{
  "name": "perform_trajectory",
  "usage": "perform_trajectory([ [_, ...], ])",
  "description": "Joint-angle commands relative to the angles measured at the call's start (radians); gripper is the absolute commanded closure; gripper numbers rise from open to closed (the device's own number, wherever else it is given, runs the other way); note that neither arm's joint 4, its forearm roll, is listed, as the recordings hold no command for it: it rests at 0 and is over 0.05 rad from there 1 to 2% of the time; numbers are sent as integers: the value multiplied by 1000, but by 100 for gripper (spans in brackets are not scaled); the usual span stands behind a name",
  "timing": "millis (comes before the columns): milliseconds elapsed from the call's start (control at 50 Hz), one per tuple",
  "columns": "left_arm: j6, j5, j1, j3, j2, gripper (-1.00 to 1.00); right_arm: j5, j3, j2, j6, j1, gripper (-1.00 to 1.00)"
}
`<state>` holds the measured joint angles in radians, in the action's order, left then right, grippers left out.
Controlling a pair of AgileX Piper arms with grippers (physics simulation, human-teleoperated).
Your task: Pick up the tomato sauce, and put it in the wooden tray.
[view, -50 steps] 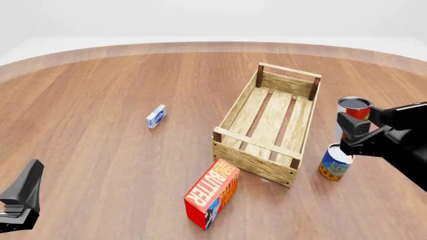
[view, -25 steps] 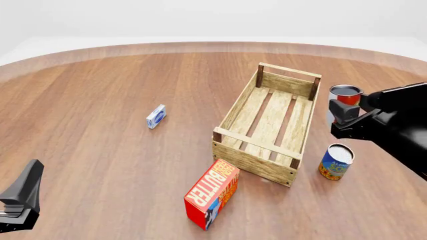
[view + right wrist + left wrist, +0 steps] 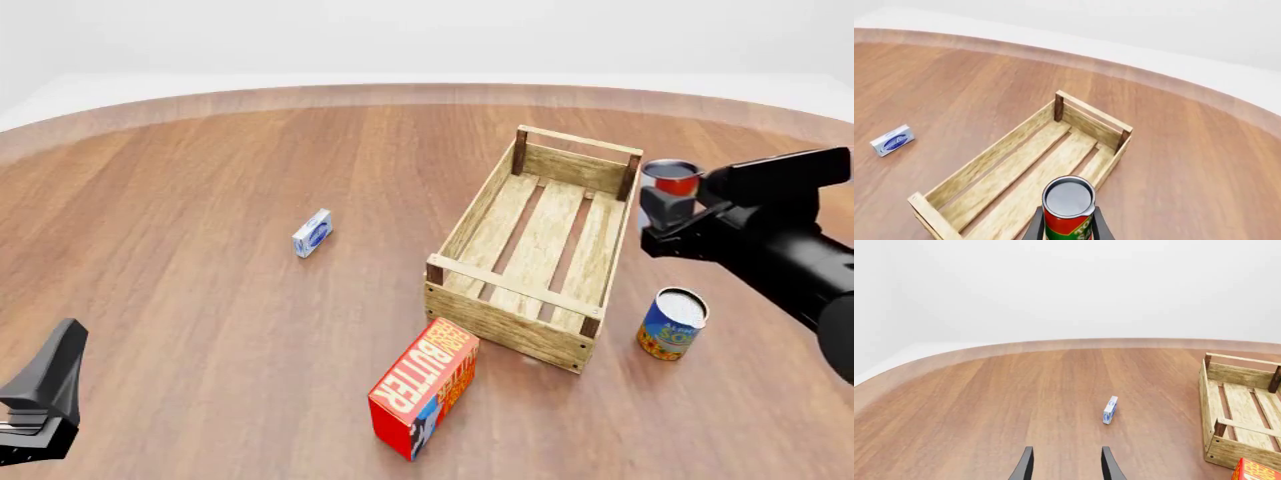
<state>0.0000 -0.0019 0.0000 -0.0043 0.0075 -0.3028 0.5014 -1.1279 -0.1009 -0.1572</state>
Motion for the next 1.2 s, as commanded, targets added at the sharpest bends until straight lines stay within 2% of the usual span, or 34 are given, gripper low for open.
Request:
perform_trajectory([
  [20, 0, 0, 0, 0, 0, -100, -32, 27, -51, 19, -3, 100],
  [660, 0, 0, 0, 0, 0, -100, -161, 87, -238, 37, -30, 100],
  [1200, 0, 0, 0, 0, 0, -100, -224, 152, -369, 53, -52, 100],
])
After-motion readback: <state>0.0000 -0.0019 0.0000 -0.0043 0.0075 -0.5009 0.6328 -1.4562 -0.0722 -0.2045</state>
